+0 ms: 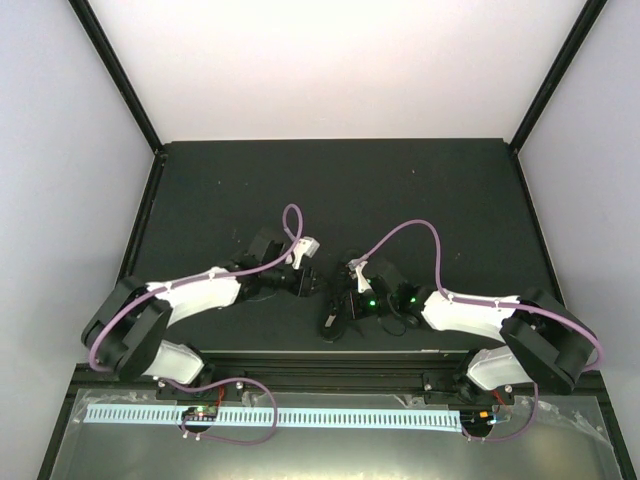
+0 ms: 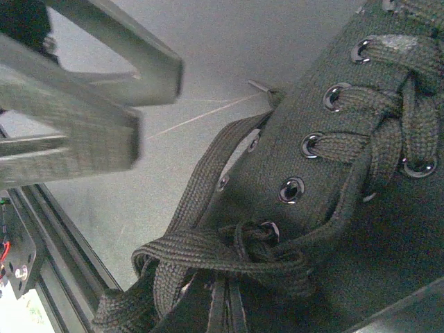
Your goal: Tie the shoes
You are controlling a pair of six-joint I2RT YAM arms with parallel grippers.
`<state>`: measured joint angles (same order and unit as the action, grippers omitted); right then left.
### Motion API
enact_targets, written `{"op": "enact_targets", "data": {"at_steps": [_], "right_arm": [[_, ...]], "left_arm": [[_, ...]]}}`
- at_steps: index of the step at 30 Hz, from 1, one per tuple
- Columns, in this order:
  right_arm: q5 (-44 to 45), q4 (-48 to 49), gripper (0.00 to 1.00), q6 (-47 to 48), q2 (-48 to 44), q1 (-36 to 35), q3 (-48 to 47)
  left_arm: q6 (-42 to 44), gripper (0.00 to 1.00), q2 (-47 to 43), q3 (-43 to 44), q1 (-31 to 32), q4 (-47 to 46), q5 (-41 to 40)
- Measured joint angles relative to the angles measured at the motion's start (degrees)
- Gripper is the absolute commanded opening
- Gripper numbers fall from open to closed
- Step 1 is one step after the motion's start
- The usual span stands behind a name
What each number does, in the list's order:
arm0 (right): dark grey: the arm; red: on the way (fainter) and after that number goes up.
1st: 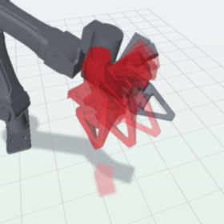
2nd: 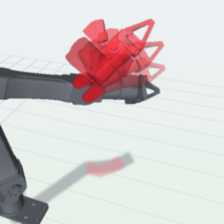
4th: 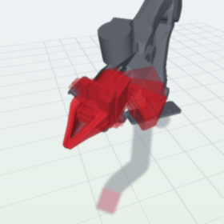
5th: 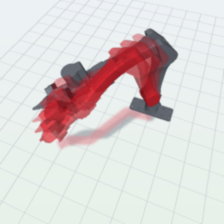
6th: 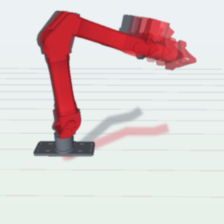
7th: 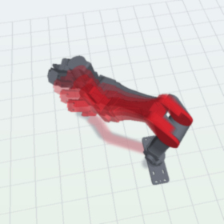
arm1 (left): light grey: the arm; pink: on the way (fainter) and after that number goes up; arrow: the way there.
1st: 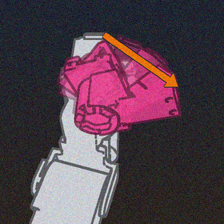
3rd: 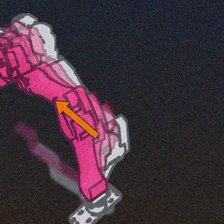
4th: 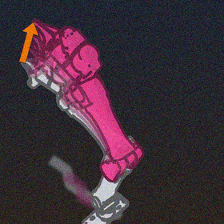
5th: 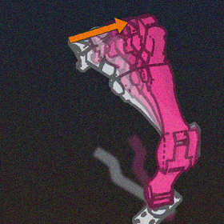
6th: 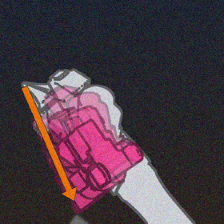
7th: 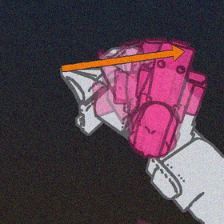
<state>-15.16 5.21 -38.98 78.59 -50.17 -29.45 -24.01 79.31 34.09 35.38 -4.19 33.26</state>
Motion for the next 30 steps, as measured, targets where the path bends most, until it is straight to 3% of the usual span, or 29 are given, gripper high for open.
{"op": "enact_targets", "data": {"at_steps": [3, 9, 30], "right_arm": [[0.0, 0.0, 0.02, 0.0, 0.0, 0.0, 0.0], [0.0, 0.0, 0.02, 0.0, 0.0, 0.0, 0.0], [0.0, 0.04, 0.02, -0.15, 0.24, 0.0, 0.0]], "left_arm": [[0.85, 0.26, 4.28, 2.4, -0.09, 2.56, 1.75], [2.78, 0.25, 9.66, 4.26, -0.11, 6.4, 5.42], [3.56, 0.29, 10.1, 4.42, -0.09, 5.22, 13.33]]}}
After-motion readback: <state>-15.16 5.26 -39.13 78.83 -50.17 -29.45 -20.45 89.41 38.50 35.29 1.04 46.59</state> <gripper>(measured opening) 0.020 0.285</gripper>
